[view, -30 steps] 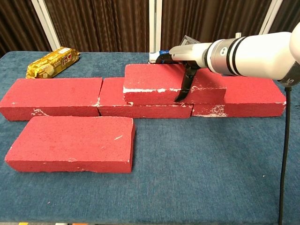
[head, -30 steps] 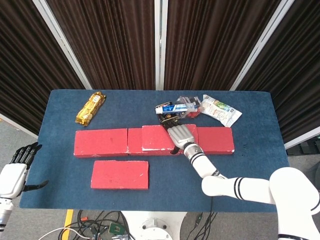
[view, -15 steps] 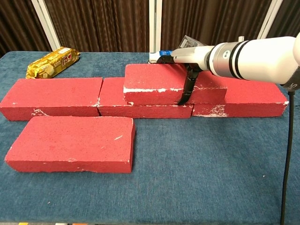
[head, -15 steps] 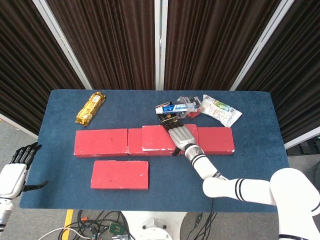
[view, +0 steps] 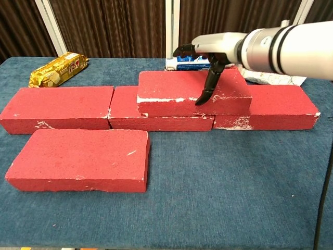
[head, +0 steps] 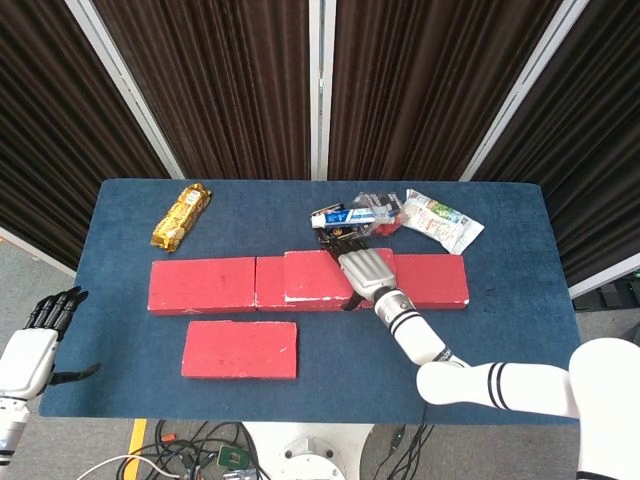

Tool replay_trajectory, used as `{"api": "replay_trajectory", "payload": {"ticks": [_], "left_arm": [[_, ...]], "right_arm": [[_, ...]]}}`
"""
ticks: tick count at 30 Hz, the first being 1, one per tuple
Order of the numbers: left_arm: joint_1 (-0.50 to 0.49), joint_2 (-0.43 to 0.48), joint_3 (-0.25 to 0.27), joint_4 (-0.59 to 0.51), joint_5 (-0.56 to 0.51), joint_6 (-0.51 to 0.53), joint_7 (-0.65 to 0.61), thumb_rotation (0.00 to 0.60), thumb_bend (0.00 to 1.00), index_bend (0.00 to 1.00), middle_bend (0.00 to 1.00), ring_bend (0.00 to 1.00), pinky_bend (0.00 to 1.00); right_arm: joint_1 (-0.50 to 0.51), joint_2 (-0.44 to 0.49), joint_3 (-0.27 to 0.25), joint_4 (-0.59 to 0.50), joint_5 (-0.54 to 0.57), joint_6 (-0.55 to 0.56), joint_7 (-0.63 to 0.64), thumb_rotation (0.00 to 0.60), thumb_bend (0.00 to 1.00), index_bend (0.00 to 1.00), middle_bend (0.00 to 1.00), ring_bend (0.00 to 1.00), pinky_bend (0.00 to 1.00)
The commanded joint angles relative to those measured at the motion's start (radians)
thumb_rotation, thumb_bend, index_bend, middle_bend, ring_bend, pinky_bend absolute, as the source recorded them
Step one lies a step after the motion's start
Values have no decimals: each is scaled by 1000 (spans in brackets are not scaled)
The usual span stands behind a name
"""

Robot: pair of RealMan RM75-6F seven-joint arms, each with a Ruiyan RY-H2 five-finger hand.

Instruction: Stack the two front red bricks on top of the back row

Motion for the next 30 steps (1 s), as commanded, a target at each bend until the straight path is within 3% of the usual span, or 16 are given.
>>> {"api": "replay_trajectory", "payload": {"ticks": [1, 6, 12, 20, 25, 30], "left_arm": [[-7, -2, 10, -13, 18, -10, -2, 600, 52, 0, 0, 0, 0], [-19, -10, 27, -49, 58, -24, 52, 600, 52, 0, 0, 0, 0], [-43, -35, 63, -94, 101, -84, 106, 600, 52, 0, 0, 0, 0], [-113, -77, 86, -191, 133, -215, 193, 600, 52, 0, 0, 0, 0], [-156, -133, 50, -268, 79, -286, 328, 600, 52, 0, 0, 0, 0], [-203, -208, 1, -358, -45, -365, 457, 600, 52, 0, 0, 0, 0]], "right_arm": [[-55, 98, 4, -130, -81, 51, 38, 600, 0, 0, 0, 0, 0], [-148, 216, -10, -278, -219, 137, 92, 600, 0, 0, 0, 0, 0], [-299, 326, -61, -376, -428, 251, 198, 600, 0, 0, 0, 0, 0], [-428, 414, -86, -357, -581, 312, 353, 600, 0, 0, 0, 0, 0], [-458, 431, -84, -322, -616, 304, 390, 600, 0, 0, 0, 0, 0], [-486, 432, -78, -300, -634, 308, 405, 600, 0, 0, 0, 0, 0]]}}
